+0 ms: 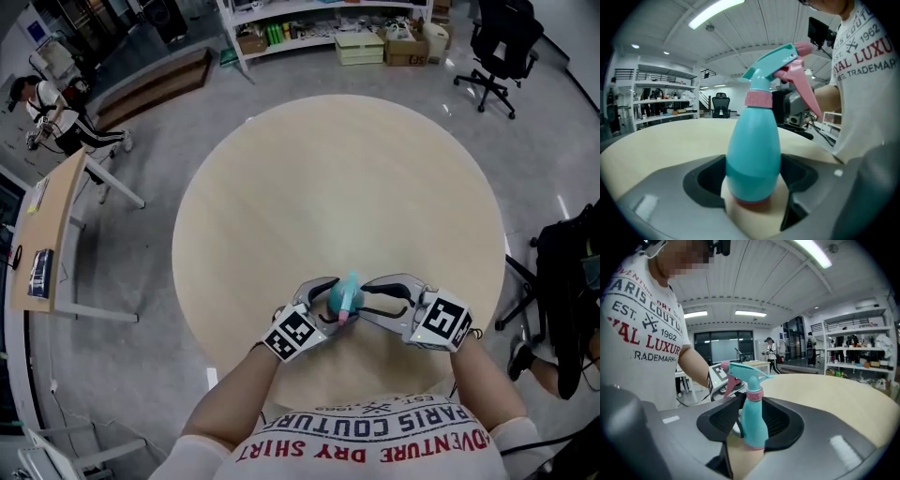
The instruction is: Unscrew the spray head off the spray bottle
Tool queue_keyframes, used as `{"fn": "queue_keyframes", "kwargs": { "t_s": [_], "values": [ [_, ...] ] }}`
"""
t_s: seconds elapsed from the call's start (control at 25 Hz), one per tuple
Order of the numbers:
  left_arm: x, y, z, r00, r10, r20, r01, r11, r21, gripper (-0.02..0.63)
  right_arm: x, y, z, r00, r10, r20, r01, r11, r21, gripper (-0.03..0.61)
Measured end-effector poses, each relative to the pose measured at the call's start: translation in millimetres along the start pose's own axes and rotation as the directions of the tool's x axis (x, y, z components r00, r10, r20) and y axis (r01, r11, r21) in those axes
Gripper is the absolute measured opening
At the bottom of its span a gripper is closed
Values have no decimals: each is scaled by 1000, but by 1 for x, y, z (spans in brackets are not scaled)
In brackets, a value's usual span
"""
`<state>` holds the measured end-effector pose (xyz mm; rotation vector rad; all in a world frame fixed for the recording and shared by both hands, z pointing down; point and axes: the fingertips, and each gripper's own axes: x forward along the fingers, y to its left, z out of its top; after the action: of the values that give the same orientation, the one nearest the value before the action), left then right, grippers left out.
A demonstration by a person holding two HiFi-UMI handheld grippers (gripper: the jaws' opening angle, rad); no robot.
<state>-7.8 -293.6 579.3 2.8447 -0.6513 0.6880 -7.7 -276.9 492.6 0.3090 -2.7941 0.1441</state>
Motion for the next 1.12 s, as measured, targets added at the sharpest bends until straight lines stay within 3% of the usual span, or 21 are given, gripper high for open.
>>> {"fn": "queue_keyframes", "kwargs": {
  "t_s": [0.12, 0.24, 0.48, 0.6, 0.72, 0.84, 1.0, 1.12],
  "values": [
    [2, 7, 0, 992, 126, -13, -127, 990, -66, 353, -11, 8, 6, 994, -58, 91, 45, 988, 144, 226],
    [3, 9, 1, 966, 255, -30, -257, 957, -135, 353, -12, 14, 17, 980, -139, 143, 108, 973, 204, 289],
    [4, 1, 3, 930, 365, -52, -368, 913, -178, 353, -2, 7, 20, 953, -289, 94, 266, 942, 204, 290],
    [5, 0, 4, 915, 398, -60, -402, 894, -198, 353, -1, 2, 18, 941, -326, 87, 301, 929, 216, 272],
    [5, -3, 4, 920, 389, -49, -391, 899, -198, 353, -1, 5, 17, 949, -301, 96, 273, 934, 228, 247],
    [1, -6, 3, 943, 330, -30, -331, 929, -166, 353, -1, 9, 17, 966, -244, 90, 219, 950, 223, 242],
    [-1, -10, 0, 981, 194, 3, -193, 977, -85, 353, -10, 3, 10, 983, -166, 78, 148, 970, 193, 242],
    [-2, -12, 0, 997, 76, 9, -75, 997, -19, 353, -16, -7, 8, 991, -115, 66, 103, 981, 162, 219]
  ]
}}
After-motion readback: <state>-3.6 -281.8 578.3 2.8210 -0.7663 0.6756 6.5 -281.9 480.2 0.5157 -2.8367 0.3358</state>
